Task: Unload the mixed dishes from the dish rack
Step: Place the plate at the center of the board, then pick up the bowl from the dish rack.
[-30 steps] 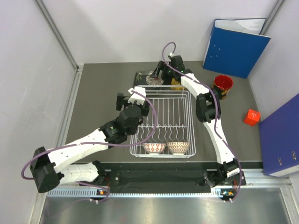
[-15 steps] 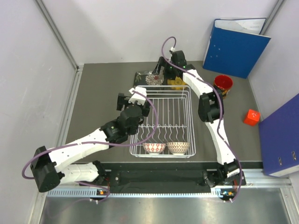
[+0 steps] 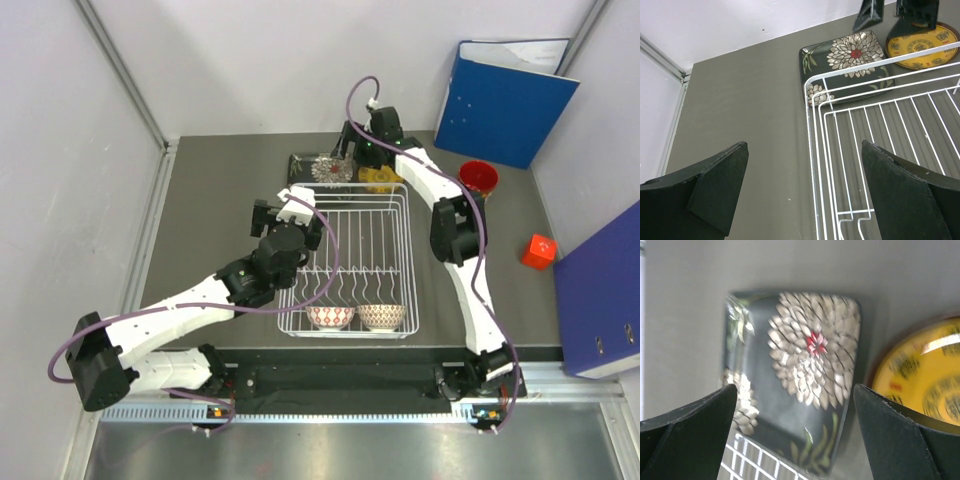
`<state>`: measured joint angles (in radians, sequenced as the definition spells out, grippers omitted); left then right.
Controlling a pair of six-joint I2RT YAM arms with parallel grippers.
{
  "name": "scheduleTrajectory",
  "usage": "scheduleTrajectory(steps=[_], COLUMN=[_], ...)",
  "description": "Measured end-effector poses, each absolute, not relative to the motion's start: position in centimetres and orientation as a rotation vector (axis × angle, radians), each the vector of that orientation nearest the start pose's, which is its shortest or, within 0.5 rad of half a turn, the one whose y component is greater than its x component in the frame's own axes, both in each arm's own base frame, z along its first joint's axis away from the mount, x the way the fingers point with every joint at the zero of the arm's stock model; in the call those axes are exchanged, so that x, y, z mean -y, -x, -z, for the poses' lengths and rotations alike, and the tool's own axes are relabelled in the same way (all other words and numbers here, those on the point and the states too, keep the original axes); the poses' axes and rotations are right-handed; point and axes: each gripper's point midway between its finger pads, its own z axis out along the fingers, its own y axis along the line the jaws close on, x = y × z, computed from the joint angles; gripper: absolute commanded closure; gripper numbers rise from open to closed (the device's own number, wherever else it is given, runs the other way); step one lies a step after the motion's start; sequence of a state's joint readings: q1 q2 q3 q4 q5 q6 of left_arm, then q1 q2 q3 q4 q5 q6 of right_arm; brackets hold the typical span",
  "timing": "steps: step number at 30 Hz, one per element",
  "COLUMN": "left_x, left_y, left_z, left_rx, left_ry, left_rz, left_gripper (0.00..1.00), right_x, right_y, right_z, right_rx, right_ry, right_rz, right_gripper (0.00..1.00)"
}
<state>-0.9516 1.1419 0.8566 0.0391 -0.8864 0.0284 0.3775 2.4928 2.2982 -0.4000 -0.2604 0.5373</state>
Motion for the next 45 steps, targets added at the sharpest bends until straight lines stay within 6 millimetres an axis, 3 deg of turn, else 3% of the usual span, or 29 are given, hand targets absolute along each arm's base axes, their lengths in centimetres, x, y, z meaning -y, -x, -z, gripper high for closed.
scheduleTrajectory(steps=[4,7,9,15,16,18,21,26,29,34,39,45], left_x=[19.1,19.1,19.3,21.6,22.4,24.6,27.8,31.8,34.6,37.3,37.2,36.9], left_y=[-30.3,-30.3,-30.3,-29.8,-29.5,-28.5,-26.5,-22.4,-19.6,-15.6,-11.8,-10.5], left_z=[-25.6,-25.6,-25.9,-26.4,-26.3,-26.1,-25.6,-24.6,-25.0,-25.0,-23.2,-20.4], left_rx=[-1.714,-1.716,-1.716,-1.736,-1.744,-1.762,-1.778,-1.813,-1.828,-1.803,-1.769,-1.753], left_ry=[-0.241,-0.247,-0.252,-0.349,-0.391,-0.508,-0.673,-0.865,-0.992,-1.202,-1.408,-1.531], left_rz=[-0.123,-0.12,-0.109,0.014,0.055,0.175,0.355,0.663,0.882,1.133,1.269,1.306], left_gripper=[0.01,0.01,0.01,0.01,0.01,0.01,0.01,0.01,0.01,0.06,0.14,0.2], right_x=[-29.1,-27.6,-26.8,-27.1,-27.1,-26.3,-24.9,-24.2,-24.0,-23.7,-23.0,-22.8], right_y=[-57.0,-54.7,-52.5,-43.6,-42.0,-39.6,-38.5,-37.7,-37.0,-36.0,-34.9,-34.4], right_z=[-11.5,-14.1,-18.1,-35.7,-37.9,-40.1,-39.0,-31.0,-28.0,-28.2,-30.3,-29.9], right_rx=[-2.293,-2.26,-2.181,-1.785,-1.729,-1.664,-1.67,-1.851,-1.927,-1.925,-1.871,-1.873], right_ry=[-0.048,-0.071,-0.074,0.001,0.011,0.015,-0.003,0.015,0.029,0.036,0.028,0.024], right_rz=[-0.743,-0.678,-0.635,-0.669,-0.689,-0.702,-0.667,-0.576,-0.545,-0.553,-0.583,-0.59], right_gripper=[0.01,0.0,0.0,0.0,0.0,0.0,0.0,0.0,0.0,0.0,0.0,0.0])
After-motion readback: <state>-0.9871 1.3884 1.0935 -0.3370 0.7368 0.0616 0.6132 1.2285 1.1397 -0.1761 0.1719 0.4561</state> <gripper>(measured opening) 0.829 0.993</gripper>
